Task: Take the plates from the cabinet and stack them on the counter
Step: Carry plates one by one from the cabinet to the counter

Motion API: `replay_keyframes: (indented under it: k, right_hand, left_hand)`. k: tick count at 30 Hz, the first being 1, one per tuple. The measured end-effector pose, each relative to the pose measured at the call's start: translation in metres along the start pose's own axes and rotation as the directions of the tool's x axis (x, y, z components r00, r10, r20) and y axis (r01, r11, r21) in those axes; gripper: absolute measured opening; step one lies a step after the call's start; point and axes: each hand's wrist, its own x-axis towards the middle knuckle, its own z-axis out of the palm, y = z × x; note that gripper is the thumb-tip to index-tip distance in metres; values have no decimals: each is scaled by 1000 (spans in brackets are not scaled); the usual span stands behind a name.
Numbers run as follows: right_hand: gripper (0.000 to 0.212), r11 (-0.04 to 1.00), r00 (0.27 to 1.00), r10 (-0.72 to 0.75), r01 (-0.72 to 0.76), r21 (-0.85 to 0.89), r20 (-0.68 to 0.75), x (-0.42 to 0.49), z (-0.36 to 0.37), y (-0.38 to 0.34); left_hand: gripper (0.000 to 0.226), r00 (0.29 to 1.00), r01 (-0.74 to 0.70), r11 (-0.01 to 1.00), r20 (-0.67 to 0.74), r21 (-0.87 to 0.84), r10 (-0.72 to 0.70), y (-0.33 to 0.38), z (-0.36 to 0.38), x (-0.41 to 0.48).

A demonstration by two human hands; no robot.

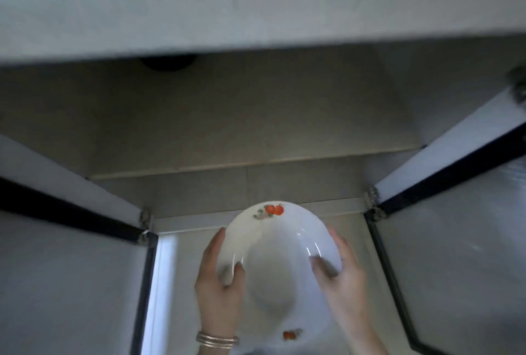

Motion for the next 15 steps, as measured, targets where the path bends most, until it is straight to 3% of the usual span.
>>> replay_keyframes:
  k: [2, 7, 15]
  right_hand:
    - [52, 999, 1000, -29, 29, -19, -4, -25, -26, -53]
    - [56, 996, 995, -77, 79, -31, 61, -73, -84, -191]
    - [68, 966, 958, -191, 222, -131, 213, -122, -145, -343]
  left_hand:
    - [57, 997, 72, 997, 4, -9, -72, 55, -31, -18]
    - [59, 998, 57, 998, -4, 39, -57, 191, -111, -49]
    - [65, 993, -85, 971, -60, 223, 100, 331, -205, -79]
